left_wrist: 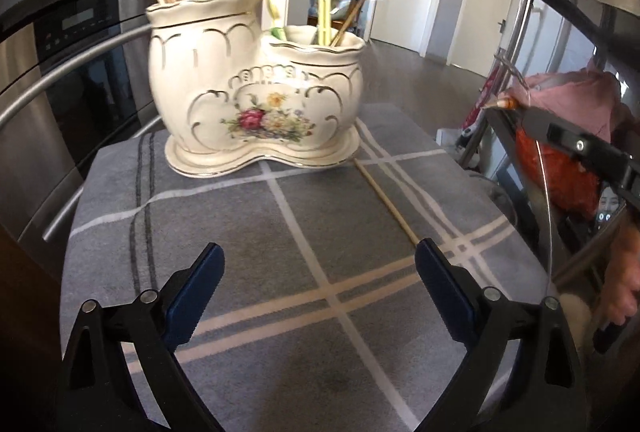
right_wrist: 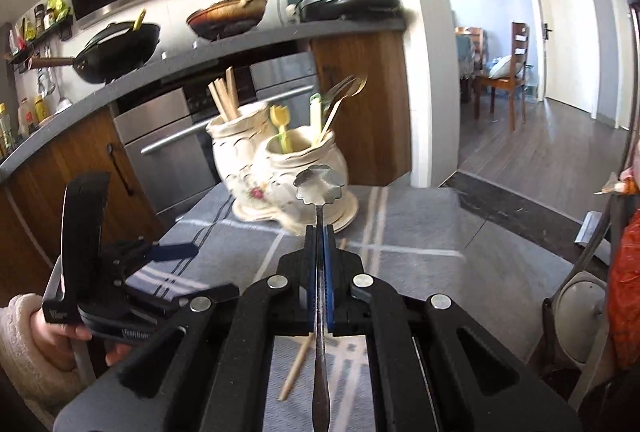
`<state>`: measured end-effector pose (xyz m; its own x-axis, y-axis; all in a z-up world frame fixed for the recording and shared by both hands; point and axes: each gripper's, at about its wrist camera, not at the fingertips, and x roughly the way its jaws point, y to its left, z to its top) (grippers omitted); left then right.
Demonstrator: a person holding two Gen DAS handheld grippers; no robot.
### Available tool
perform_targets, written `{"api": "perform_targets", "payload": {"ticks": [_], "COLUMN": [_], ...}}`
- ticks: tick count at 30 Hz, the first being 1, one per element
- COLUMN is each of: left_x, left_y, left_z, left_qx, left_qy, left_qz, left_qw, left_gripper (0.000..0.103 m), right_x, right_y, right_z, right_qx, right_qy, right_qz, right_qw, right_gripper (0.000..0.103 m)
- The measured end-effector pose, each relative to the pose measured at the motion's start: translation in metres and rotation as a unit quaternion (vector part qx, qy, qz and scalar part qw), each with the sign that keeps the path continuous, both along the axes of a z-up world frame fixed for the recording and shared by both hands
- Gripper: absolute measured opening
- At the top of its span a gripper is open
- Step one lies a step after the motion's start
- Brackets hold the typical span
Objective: Organize utensils
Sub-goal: 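Grasp the last wooden chopstick with the left tool while the right lifts the spoon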
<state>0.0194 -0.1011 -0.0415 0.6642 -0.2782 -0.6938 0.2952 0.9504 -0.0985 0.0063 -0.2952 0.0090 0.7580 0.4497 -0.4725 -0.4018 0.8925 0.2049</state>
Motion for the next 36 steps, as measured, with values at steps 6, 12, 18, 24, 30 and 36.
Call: {"api": "perform_targets", "payload": {"ticks": [6, 12, 18, 24, 30, 36], "left_x": [0.012, 0.024, 0.042, 0.044, 0.034, 0.009], "left_y": [-0.046, -0.083, -0.104, -0.102, -0.081, -0.048], "left_z": [-0.009, -0.013, -0.027, -0.028, -0.021, -0.001], "left_qx": [0.017, 0.039, 0.069, 0.089, 0.079, 0.045], "left_qy": [0.043, 0.061, 0.088, 0.076, 0.070, 0.042], "left_qz": [-0.010, -0.015, 0.001, -0.001, -0.017, -0.041], "left_qw": [0.9989, 0.9972, 0.9938, 0.9931, 0.9943, 0.9973], "left_gripper": [0.094, 0.078, 0.037, 0.007, 0.005, 0.005], "right_x": [0.010, 0.014, 0.015, 0.014, 0.011, 0.007], "right_y": [-0.023, -0.040, -0.046, -0.050, -0.049, -0.037], "right_z": [-0.008, -0.015, -0.018, -0.019, -0.017, -0.014], "right_qx": [0.014, 0.031, 0.038, 0.043, 0.048, 0.035], "right_qy": [0.005, 0.018, 0.020, 0.018, 0.008, -0.007], "right_qz": [-0.030, -0.038, -0.039, -0.041, -0.041, -0.042], "right_qw": [0.999, 0.999, 0.998, 0.998, 0.998, 0.998], "right_gripper": [0.003, 0.003, 0.003, 0.003, 0.003, 0.003]}}
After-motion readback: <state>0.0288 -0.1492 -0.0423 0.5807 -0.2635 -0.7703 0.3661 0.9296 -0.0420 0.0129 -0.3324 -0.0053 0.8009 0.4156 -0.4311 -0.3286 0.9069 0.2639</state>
